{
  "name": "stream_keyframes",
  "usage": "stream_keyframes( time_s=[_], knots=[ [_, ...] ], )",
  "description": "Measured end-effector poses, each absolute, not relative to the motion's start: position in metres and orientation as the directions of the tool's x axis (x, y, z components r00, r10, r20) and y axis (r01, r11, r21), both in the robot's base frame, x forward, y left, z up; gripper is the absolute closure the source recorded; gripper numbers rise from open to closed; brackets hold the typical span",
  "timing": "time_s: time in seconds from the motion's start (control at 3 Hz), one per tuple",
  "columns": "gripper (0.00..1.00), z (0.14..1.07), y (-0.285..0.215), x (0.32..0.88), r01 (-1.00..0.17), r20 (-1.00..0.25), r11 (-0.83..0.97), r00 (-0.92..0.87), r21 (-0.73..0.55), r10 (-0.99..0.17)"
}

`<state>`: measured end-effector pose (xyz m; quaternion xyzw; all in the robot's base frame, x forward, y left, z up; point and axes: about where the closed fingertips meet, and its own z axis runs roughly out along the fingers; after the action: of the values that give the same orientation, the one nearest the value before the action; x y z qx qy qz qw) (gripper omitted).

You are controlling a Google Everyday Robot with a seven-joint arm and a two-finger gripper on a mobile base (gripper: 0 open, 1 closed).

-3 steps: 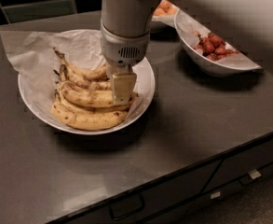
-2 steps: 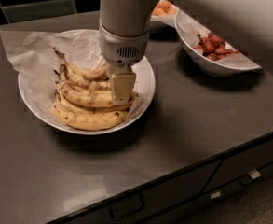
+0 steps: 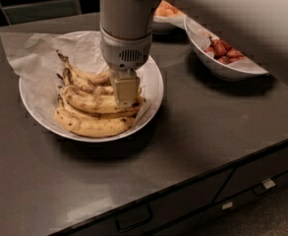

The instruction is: Pick banana from white bowl

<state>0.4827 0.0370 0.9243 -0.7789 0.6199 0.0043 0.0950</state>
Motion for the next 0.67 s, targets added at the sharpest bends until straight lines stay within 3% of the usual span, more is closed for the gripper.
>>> stream_keyframes(
  time_s=[0.67],
  knots=[
    [0.54, 0.9203, 0.04, 0.4827, -0.967, -0.119, -0.219, 0.234, -0.13, -0.965]
  ],
)
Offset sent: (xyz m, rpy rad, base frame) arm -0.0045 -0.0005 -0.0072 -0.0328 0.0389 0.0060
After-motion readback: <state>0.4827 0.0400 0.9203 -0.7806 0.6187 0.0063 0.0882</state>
